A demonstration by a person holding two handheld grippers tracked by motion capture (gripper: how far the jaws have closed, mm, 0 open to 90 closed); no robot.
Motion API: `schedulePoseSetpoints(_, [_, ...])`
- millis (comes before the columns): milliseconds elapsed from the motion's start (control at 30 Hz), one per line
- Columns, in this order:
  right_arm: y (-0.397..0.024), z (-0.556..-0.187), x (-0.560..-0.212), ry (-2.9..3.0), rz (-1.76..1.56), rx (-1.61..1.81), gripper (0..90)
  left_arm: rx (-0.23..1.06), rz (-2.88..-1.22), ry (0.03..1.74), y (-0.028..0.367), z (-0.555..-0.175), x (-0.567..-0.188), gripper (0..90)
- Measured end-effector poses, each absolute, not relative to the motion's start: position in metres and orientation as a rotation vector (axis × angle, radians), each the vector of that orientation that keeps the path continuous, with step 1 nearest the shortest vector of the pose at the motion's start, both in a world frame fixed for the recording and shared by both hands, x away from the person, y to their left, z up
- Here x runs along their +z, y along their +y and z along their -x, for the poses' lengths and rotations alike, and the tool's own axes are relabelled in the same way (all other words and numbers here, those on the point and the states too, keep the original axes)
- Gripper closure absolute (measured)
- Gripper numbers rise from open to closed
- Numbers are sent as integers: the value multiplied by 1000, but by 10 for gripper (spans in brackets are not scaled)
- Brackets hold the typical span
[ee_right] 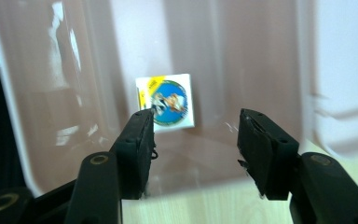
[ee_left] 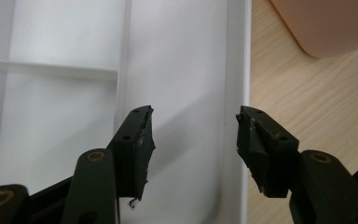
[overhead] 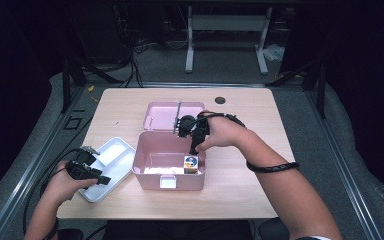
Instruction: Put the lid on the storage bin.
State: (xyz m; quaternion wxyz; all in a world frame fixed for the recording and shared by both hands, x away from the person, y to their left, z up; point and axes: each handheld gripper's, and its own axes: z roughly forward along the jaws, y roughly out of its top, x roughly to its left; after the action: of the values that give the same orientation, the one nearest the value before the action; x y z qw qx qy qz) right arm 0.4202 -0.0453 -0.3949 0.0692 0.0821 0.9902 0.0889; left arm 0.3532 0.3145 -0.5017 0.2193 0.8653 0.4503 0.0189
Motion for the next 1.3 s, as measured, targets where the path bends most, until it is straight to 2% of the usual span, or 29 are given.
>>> schedulePoseSetpoints(167, [-78, -415, -376, 2906, -349, 411, 448, 65, -2372, 1210, 310, -358, -496, 473])
schedulePoseSetpoints(367, [-116, -409, -378, 2840, -535, 472, 433, 96, -2405, 1229, 314, -367, -495, 481])
schedulePoseSetpoints(500, [-133, -405, -389, 2820, -600, 467, 432, 125, -2413, 1227, 319, -370, -492, 508])
schedulePoseSetpoints(700, [-149, -404, -414, 2802, -667, 453, 424, 115, -2406, 1265, 324, -376, -484, 497])
schedulePoseSetpoints(1067, [-163, -403, -449, 2766, -786, 531, 425, 142, -2442, 1285, 333, -381, -481, 519])
schedulePoseSetpoints(1300, [-166, -400, -467, 2765, -823, 511, 425, 131, -2474, 1295, 338, -383, -485, 565])
